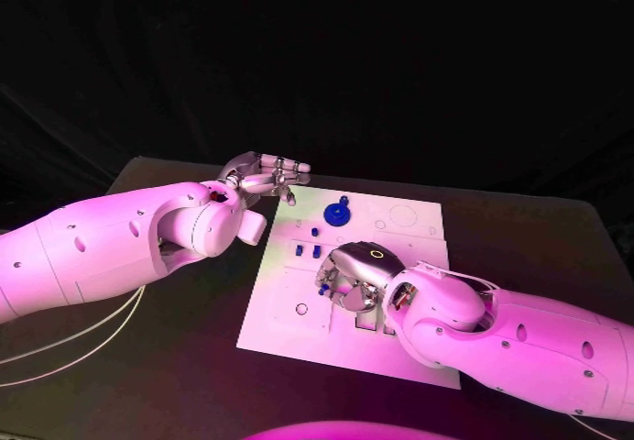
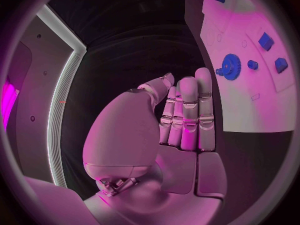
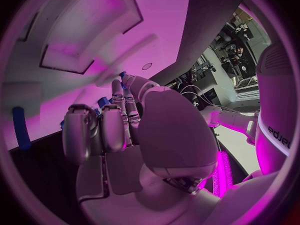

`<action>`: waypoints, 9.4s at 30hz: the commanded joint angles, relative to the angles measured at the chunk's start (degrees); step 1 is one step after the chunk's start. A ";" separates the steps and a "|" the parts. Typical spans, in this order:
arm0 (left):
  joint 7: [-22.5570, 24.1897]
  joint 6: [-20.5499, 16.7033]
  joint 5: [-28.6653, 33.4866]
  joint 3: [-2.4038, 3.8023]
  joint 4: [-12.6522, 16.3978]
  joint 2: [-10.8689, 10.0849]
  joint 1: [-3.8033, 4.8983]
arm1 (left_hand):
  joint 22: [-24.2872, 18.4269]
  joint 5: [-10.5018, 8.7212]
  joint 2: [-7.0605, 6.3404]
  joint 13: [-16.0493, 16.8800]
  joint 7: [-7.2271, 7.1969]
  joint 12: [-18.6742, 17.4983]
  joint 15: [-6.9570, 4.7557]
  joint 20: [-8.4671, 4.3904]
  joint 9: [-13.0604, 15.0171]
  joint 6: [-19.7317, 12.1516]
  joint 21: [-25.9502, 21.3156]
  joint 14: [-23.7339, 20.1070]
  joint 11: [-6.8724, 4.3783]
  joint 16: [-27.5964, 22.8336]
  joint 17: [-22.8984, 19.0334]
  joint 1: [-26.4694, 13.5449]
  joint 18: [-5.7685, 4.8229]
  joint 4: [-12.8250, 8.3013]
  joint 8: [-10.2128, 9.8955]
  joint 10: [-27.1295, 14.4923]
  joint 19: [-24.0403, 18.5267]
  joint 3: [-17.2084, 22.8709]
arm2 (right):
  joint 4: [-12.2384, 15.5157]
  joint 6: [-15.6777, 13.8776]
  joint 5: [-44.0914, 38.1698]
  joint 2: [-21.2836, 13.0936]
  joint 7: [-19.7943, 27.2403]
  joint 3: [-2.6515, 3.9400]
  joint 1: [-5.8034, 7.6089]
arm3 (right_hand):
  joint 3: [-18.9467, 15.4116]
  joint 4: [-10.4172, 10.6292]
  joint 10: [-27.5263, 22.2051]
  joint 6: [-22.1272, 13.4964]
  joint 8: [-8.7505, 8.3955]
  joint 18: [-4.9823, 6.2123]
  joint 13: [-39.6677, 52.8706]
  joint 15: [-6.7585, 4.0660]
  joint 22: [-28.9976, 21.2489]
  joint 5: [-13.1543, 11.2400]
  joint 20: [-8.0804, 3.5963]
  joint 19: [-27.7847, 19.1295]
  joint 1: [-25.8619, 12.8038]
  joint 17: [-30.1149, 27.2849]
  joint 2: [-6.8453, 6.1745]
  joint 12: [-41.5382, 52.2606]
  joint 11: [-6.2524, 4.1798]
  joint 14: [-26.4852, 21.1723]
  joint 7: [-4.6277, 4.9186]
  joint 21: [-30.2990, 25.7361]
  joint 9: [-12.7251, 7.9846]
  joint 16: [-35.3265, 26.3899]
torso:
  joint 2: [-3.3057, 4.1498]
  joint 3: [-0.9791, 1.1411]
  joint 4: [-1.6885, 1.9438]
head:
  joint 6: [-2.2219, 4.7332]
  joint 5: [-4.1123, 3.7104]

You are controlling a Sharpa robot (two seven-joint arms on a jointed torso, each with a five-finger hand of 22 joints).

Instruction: Assemble the parts on the task board

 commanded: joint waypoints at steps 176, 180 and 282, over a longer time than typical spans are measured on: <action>-0.87 3.99 0.76 -0.34 -1.34 1.97 -0.03 | -0.56 0.22 1.21 0.25 0.39 -0.35 0.30 0.48 -0.32 -1.25 -0.92 -0.73 0.40 -0.22 0.10 -0.19 0.29 -0.70 -0.59 -1.30 0.32 -0.18 | 5.12 -1.26 4.58 -0.59 2.49 0.09 0.29 | -4.22 0.79 0.34 0.09 0.18 -0.42 -2.11 -0.77 9.85 -1.49 -0.29 0.20 -0.21 -2.64 2.80 2.20 -1.15 1.97 -0.37 -3.55 -1.44 0.02 | -0.18 -0.25 -0.11 | 0.35 0.15; -0.90 4.00 0.76 -0.34 -1.32 1.97 -0.03 | -0.56 0.22 1.21 0.25 0.39 -0.35 0.30 0.48 -0.32 -1.25 -0.92 -0.73 0.40 -0.22 0.10 -0.19 0.29 -0.70 -0.59 -1.30 0.32 -0.18 | 4.56 -0.71 4.56 0.04 2.62 -0.02 -0.06 | -4.18 0.76 0.35 0.08 0.17 -0.42 -2.10 -0.76 9.86 -1.46 -0.28 0.21 -0.21 -2.62 2.84 2.18 -1.14 1.98 -0.35 -3.54 -1.43 0.03 | -0.24 -0.26 -0.18 | 0.08 0.31; -1.08 5.13 1.01 -1.24 -0.86 0.62 -0.05 | -0.71 0.18 1.35 0.34 0.54 -0.26 0.42 0.58 -0.41 -1.57 -1.13 -0.97 0.55 -0.39 -0.17 -0.25 0.29 -0.84 -0.60 -1.76 0.36 -0.34 | 17.42 -9.02 18.86 -29.12 -11.55 -1.07 -2.27 | -29.48 13.34 7.66 -7.97 8.43 -2.08 57.00 -2.29 13.24 5.31 -1.56 3.90 -15.06 3.77 2.91 58.92 -3.17 3.27 -1.86 4.41 5.68 5.21 | -1.89 -0.63 -2.48 | -0.63 -6.54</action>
